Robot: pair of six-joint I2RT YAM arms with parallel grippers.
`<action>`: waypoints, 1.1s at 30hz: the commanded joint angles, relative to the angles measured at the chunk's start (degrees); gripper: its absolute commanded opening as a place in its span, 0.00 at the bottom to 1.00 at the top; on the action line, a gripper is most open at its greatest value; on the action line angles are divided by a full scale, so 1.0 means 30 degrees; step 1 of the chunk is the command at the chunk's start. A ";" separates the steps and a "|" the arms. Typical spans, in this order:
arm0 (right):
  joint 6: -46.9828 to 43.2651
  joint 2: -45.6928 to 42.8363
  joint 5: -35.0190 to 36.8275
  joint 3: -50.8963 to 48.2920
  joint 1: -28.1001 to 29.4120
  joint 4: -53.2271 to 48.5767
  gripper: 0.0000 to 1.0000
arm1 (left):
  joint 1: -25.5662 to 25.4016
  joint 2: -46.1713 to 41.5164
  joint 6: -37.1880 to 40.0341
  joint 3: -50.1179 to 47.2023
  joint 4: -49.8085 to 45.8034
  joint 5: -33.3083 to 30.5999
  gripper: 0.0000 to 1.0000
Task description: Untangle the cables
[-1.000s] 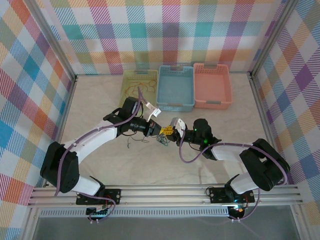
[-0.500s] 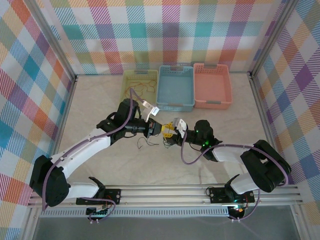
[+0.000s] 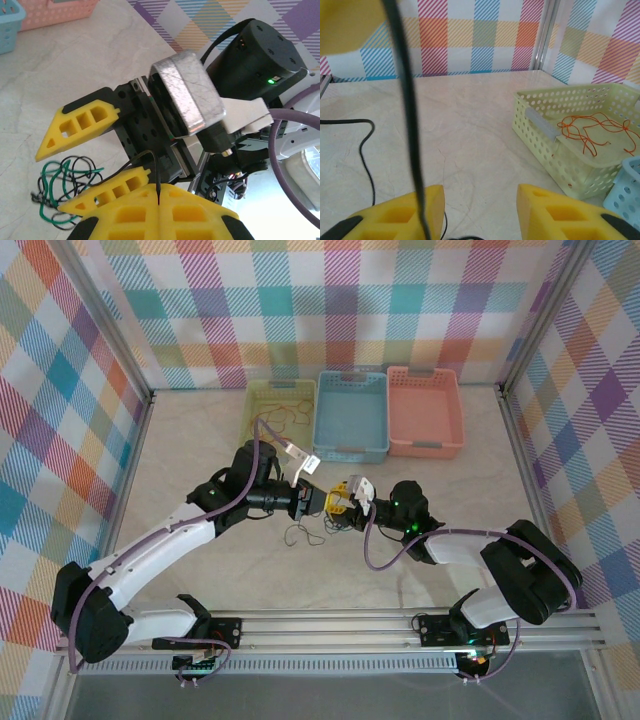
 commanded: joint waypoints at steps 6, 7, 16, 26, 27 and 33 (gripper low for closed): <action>0.0341 -0.0241 -0.0400 -0.0275 -0.0084 0.0949 0.41 | -0.0570 -0.0687 -0.0309 0.0981 -0.0580 -0.0146 0.00; 0.0370 -0.0258 -0.0424 -0.0299 -0.0086 0.1007 0.41 | -0.0618 -0.0608 -0.0287 0.1034 -0.0583 -0.0148 0.00; 0.0660 -0.0261 -0.0542 -0.0595 -0.0085 0.1965 0.41 | -0.0868 -0.0063 -0.0242 0.1291 -0.1580 -0.0924 0.00; 0.0830 -0.0124 -0.0656 -0.0605 -0.0088 0.2217 0.40 | -0.1140 0.0518 -0.0583 0.0949 -0.1211 -0.1115 0.00; 0.0811 -0.0115 -0.0609 -0.0567 -0.0085 0.2137 0.39 | -0.1161 0.0544 -0.0630 0.1047 -0.1143 -0.0995 0.00; 0.0726 -0.0112 -0.0294 -0.0483 -0.0085 0.1828 0.35 | -0.1658 0.0367 -0.0463 0.2362 -0.1842 -0.0620 0.00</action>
